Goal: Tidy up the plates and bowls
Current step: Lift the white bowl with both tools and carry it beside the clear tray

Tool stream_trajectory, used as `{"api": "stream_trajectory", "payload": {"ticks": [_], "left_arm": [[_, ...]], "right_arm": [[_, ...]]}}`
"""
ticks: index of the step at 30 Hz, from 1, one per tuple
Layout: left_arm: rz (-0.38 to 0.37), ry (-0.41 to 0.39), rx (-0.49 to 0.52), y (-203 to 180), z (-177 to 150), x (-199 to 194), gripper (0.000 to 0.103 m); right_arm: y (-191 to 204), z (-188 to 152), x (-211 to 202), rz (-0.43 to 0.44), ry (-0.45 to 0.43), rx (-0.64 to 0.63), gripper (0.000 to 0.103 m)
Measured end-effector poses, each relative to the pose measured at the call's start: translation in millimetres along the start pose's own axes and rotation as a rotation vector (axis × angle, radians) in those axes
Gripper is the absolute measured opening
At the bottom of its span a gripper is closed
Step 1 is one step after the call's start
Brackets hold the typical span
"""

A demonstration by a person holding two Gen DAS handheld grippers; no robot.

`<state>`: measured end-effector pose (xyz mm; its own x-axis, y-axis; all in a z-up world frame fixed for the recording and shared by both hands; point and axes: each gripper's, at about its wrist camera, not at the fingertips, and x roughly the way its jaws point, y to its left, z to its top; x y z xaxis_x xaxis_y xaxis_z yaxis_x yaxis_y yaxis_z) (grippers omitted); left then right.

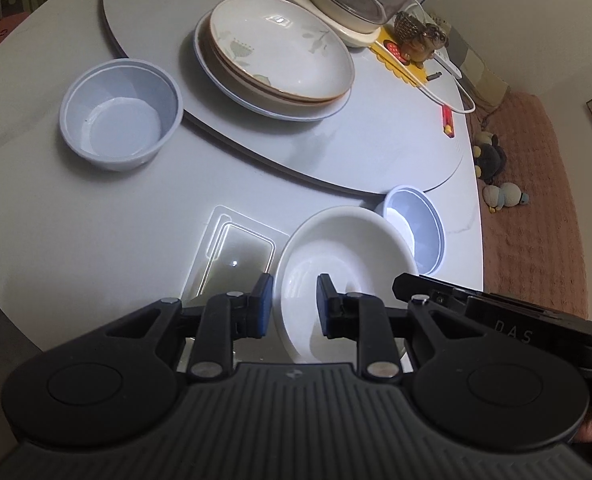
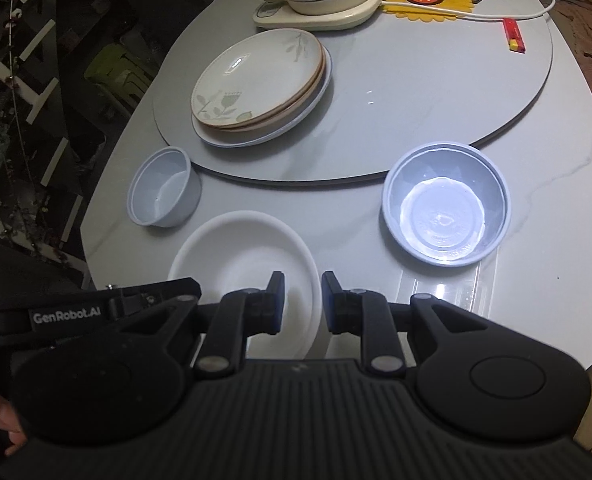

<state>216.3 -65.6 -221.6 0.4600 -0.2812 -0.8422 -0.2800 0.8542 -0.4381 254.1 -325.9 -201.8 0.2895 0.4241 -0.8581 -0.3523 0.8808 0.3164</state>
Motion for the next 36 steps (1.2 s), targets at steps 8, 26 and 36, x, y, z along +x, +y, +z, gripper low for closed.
{"api": "stream_trajectory", "payload": {"ticks": [8,26,36], "left_arm": [[0.063,0.007,0.011,38,13,5,0.027],[0.070,0.067,-0.002,82,12,36,0.027],[0.111,0.037,-0.014,78,9,11,0.035]], "right_arm": [[38,2,32,0.009,0.019,-0.039,0.023],[55,-8,83,-0.028,0.058,-0.012,0.025],[54,-6,64,-0.049,0.045,0.004,0.028]]}}
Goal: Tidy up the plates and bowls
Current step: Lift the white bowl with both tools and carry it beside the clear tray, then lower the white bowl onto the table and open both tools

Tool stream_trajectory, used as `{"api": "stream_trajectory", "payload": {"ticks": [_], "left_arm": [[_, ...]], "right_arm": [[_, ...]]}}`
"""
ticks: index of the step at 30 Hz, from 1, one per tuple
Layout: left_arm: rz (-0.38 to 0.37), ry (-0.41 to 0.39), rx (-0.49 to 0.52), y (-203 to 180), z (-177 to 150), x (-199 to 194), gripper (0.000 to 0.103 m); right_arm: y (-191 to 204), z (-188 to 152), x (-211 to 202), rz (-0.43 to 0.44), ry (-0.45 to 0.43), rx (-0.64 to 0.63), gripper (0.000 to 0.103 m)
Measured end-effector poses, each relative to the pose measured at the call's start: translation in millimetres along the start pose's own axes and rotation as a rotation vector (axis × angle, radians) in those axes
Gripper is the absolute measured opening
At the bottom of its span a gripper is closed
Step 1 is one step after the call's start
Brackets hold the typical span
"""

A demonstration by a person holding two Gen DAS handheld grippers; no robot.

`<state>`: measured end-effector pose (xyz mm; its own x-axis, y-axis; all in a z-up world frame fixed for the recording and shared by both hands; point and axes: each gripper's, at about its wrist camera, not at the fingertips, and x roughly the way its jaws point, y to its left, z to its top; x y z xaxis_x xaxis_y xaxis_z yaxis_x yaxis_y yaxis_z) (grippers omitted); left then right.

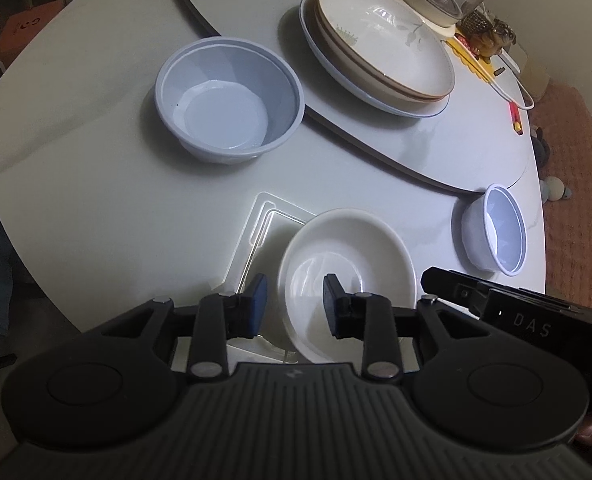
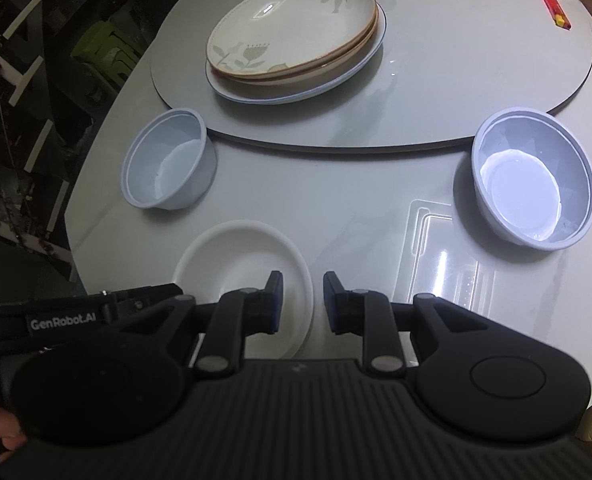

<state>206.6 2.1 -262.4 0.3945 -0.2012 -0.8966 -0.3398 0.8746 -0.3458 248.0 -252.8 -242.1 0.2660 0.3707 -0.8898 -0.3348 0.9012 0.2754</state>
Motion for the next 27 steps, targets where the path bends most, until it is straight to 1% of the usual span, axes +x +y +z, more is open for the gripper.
{"api": "stream_trajectory", "payload": {"ticks": [6,13,17,21,23,25,27], "left_arm": [[-0.004,-0.057,0.013,-13,-5,-38,0.036],[0.008,-0.152,0.059,-35,-9,-83,0.036],[0.014,-0.208,0.086,-49,-11,-106,0.036],[0.001,-0.240,0.112,-61,-11,-117,0.036],[0.011,-0.245,0.105,-64,-12,-118,0.036],[0.004,-0.255,0.101,-69,-14,-121,0.036],[0.010,-0.263,0.102,-75,-16,-121,0.040]], "right_arm": [[6,6,-34,0.014,-0.036,-0.038,0.028],[12,13,-79,0.029,-0.120,-0.104,0.028],[12,18,-100,0.065,-0.156,-0.111,0.028],[11,20,-113,0.064,-0.196,-0.144,0.028],[8,21,-117,0.061,-0.209,-0.149,0.028],[3,20,-120,0.058,-0.219,-0.149,0.028],[-2,18,-124,0.051,-0.233,-0.165,0.028]]}}
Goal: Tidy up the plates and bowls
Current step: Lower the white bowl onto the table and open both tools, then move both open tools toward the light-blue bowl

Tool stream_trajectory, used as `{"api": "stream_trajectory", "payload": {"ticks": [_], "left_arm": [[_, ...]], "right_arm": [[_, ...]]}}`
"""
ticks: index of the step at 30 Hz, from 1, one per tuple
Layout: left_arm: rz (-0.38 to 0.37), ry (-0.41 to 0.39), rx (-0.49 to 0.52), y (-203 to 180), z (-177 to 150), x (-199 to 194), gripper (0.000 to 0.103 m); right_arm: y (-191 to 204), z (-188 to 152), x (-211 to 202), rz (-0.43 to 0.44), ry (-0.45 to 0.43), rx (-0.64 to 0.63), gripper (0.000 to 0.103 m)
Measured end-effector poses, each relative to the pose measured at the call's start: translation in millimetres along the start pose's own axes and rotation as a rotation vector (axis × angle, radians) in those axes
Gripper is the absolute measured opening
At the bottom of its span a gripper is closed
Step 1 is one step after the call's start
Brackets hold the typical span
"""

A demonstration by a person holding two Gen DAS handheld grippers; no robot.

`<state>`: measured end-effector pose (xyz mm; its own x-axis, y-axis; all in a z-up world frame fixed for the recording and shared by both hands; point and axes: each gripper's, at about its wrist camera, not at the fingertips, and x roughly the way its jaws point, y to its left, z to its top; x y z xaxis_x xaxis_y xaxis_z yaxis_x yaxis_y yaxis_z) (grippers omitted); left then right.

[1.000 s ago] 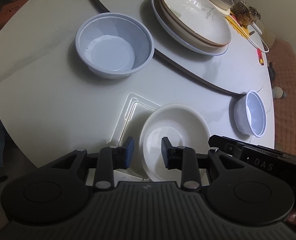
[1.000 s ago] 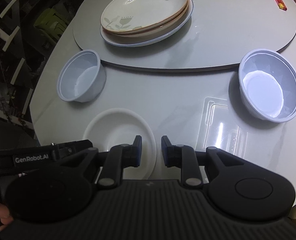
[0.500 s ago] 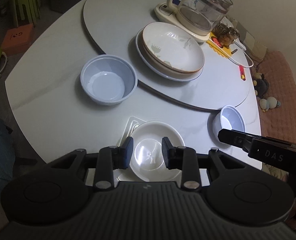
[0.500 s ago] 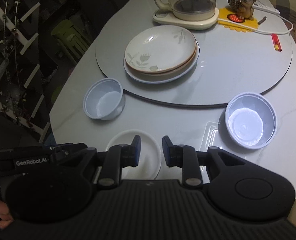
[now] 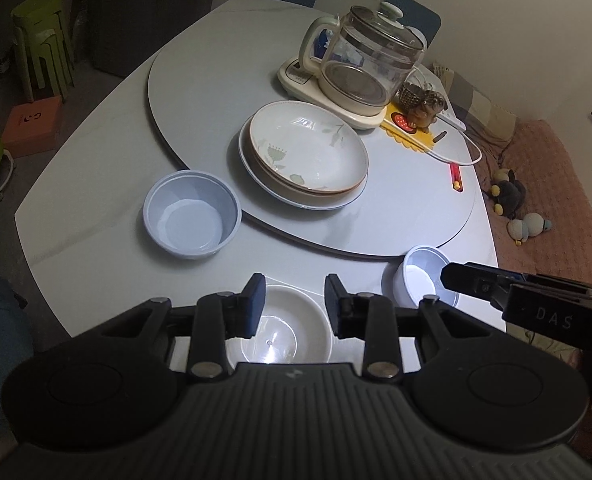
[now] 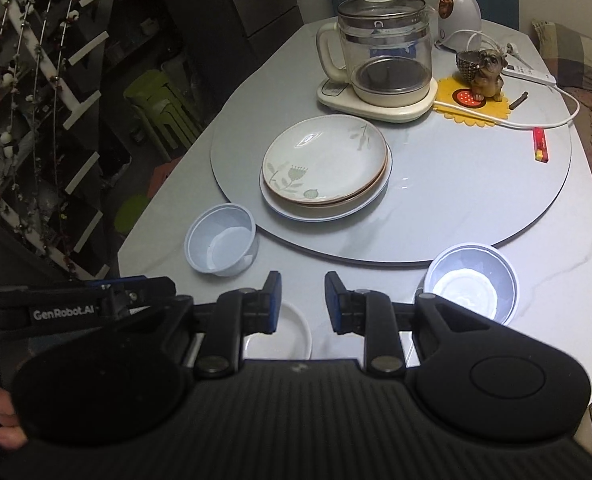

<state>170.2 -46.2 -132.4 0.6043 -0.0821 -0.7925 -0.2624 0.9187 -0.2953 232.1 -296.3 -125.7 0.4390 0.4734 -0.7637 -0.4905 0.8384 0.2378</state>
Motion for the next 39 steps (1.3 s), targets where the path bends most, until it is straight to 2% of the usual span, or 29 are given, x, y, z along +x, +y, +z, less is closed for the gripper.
{"api": "stream_trajectory", "payload": {"ticks": [7,8,9,11,13,14,18,27,39], "left_arm": [[-0.007,-0.021,0.028,-32,0,5,0.054],[-0.007,-0.024,0.035,-37,0,7,0.058],[-0.010,-0.026,0.042,-43,0,8,0.060],[-0.017,-0.026,0.056,-54,0,12,0.064],[-0.019,-0.026,0.068,-65,2,17,0.071],[-0.022,-0.029,0.075,-69,3,19,0.074],[-0.039,-0.030,0.102,-87,6,28,0.079],[-0.056,0.030,0.146,-120,16,65,0.079],[-0.039,0.153,0.111,-132,20,136,0.079]], "right_arm": [[-26,-5,-17,-0.044,-0.038,0.004,0.028],[-32,-5,-20,-0.056,-0.042,0.012,0.031],[-37,-6,-23,-0.067,-0.048,0.016,0.036],[-47,-7,-31,-0.089,-0.071,0.023,0.062],[-58,-8,-38,-0.108,-0.091,0.033,0.078],[-63,-8,-42,-0.118,-0.097,0.038,0.083],[-85,-12,-47,-0.162,-0.095,0.060,0.083],[-132,-19,-42,-0.188,-0.081,0.146,0.083],[-180,-16,-6,-0.185,-0.027,0.156,0.082]]}}
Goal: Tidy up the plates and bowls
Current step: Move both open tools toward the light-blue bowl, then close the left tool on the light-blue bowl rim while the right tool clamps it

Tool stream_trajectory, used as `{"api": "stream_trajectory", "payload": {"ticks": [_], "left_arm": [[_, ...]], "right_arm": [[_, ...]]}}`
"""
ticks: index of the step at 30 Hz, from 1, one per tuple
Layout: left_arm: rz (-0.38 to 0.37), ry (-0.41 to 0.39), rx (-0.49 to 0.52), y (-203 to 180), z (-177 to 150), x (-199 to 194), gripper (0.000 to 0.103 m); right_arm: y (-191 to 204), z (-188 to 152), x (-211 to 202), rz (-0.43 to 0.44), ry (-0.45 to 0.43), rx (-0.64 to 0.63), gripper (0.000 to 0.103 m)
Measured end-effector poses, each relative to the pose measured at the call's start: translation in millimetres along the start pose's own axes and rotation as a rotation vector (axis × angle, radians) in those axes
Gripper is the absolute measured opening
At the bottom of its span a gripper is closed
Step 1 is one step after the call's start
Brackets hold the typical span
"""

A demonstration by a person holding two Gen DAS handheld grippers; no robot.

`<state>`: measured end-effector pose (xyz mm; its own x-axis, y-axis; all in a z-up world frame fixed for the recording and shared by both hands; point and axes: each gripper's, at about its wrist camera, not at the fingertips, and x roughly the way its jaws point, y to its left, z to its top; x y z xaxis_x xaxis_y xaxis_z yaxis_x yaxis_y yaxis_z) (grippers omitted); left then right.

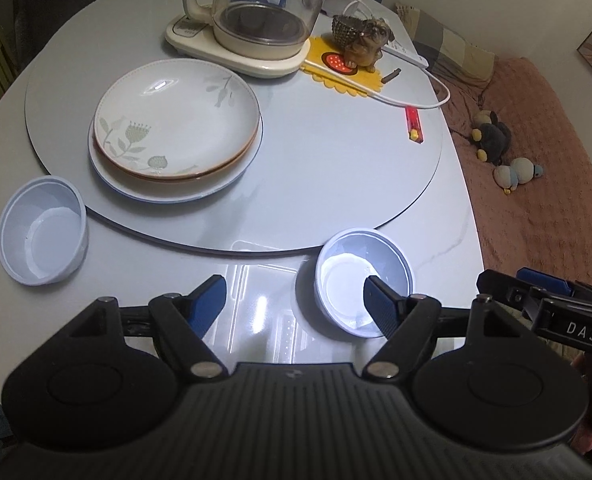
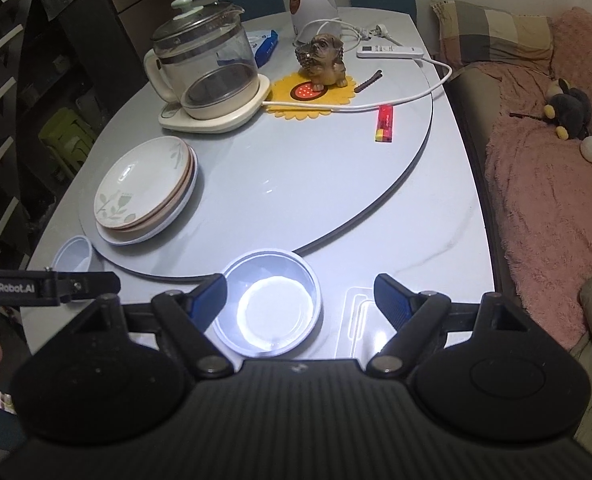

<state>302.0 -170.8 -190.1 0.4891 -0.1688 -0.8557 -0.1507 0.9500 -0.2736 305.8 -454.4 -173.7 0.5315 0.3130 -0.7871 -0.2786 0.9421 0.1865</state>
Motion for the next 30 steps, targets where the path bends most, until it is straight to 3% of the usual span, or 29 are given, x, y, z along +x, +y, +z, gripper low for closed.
{"api": "stream_trajectory", "payload": {"ticks": [7,20,24,30], "left_arm": [[-0.034,0.067,0.015,-8,-2,34,0.077],[-0.073,0.119,-0.018,-6,-8,92,0.048],[-0.128,0.144,-0.075,1,-10,107,0.038],[-0.146,0.137,-0.113,4,-9,121,0.028]], "right_arm": [[-9,-2,32,0.024,0.066,0.014,0.069],[-11,-6,91,0.037,0.137,0.017,0.042],[-11,-7,103,0.022,0.126,0.011,0.037],[-16,-9,115,0.031,0.112,0.069,0.024]]}}
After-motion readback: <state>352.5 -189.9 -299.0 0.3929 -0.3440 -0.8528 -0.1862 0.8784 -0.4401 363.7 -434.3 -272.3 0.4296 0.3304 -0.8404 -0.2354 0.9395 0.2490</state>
